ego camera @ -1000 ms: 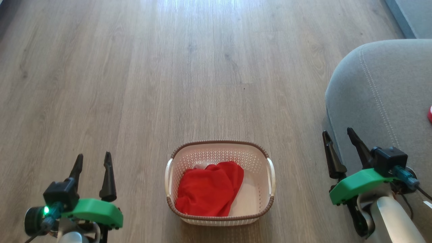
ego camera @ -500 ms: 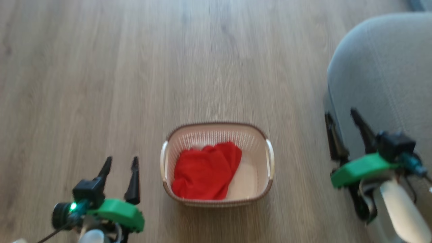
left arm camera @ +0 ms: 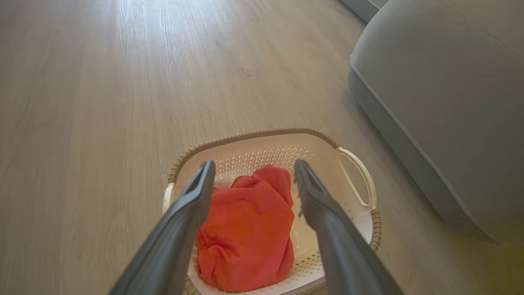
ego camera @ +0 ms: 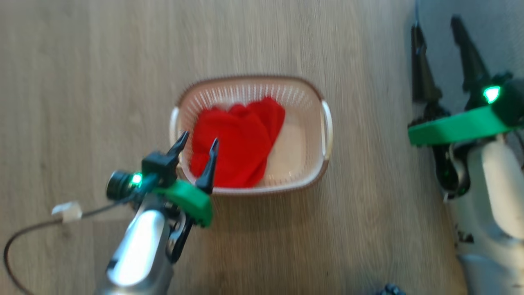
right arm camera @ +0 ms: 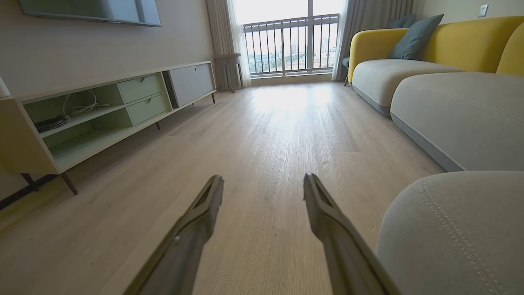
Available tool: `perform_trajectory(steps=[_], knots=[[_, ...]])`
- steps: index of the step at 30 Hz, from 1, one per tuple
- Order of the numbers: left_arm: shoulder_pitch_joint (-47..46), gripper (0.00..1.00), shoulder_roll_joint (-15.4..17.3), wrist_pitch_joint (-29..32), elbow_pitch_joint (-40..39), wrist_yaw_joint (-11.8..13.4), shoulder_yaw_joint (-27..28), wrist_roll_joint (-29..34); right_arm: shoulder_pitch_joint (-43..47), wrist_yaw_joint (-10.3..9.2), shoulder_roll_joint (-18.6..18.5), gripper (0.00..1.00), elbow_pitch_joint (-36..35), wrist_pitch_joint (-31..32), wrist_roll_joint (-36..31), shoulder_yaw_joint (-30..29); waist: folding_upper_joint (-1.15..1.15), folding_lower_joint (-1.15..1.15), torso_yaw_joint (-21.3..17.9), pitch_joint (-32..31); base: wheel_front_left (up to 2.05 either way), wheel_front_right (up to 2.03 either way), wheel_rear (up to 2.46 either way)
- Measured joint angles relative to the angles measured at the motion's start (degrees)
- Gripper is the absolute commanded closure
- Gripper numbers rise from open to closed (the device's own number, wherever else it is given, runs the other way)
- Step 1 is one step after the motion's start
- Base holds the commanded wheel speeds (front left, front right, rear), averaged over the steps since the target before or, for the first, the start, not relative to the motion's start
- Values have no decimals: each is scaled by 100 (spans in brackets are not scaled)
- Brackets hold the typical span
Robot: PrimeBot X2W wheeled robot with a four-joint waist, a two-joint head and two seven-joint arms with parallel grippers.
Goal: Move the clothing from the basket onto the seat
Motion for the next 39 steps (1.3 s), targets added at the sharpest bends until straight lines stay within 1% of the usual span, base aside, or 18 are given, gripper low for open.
perform_trajectory(steps=[6, 9, 15, 20, 24, 28, 30, 32, 35, 36, 39], knots=[[-996, 0, -4, 0, 803, -23, -544, 55, -455, 0, 23, 0, -159, -1, -34, -2, 0, 1, -155, 846, 0, 0, 0], [-1508, 0, -5, 0, 1424, -10, -770, 160, -573, 0, 78, 0, -203, -1, -33, -2, 0, 0, -254, 1218, 0, 0, 0], [-2575, 0, -4, 16, 2685, 92, -1116, 379, -743, 0, 229, 0, -294, -1, -31, 20, 0, -1, -514, 1845, 0, 0, 0], [-3400, 0, -12, 250, 3398, 133, -1402, 606, -830, 0, 307, 0, -380, -1, -22, 19, 0, -1, -753, 2279, 0, 0, 0], [-3943, 0, -13, 533, 3871, 275, -1559, 762, -945, 0, 370, 0, -425, -1, 26, 68, 0, -1, -944, 2572, 0, 0, 0], [-4354, 0, -4, 799, 4246, 341, -1704, 903, -1028, 0, 379, 0, -503, -1, 89, 121, 0, -2, -1136, 2801, 0, 0, 0], [-4492, 0, 25, 940, 4369, 413, -1751, 972, -1029, 0, 387, 0, -535, -1, 130, 163, 0, -2, -1232, 2899, 0, 0, 0], [-4602, 0, 93, 1093, 4450, 532, -1833, 1049, -1031, 0, 396, 0, -579, -1, 193, 185, 0, -2, -1318, 2986, 0, 0, 0], [-4725, 0, 200, 1300, 4550, 633, -1957, 1170, -1030, 0, 398, 0, -646, -1, 275, 182, 0, -2, -1397, 3085, 0, 0, 0], [-4725, 0, 200, 1300, 4550, 633, -1957, 1170, -1030, 0, 398, 0, -646, -1, 275, 182, 0, -2, -1397, 3085, 0, 0, 0], [-4825, 0, 325, 1553, 4600, 679, -2149, 1344, -1020, 0, 402, 0, -713, -1, 280, 162, 0, -2, -1441, 3156, 0, 0, 0]])
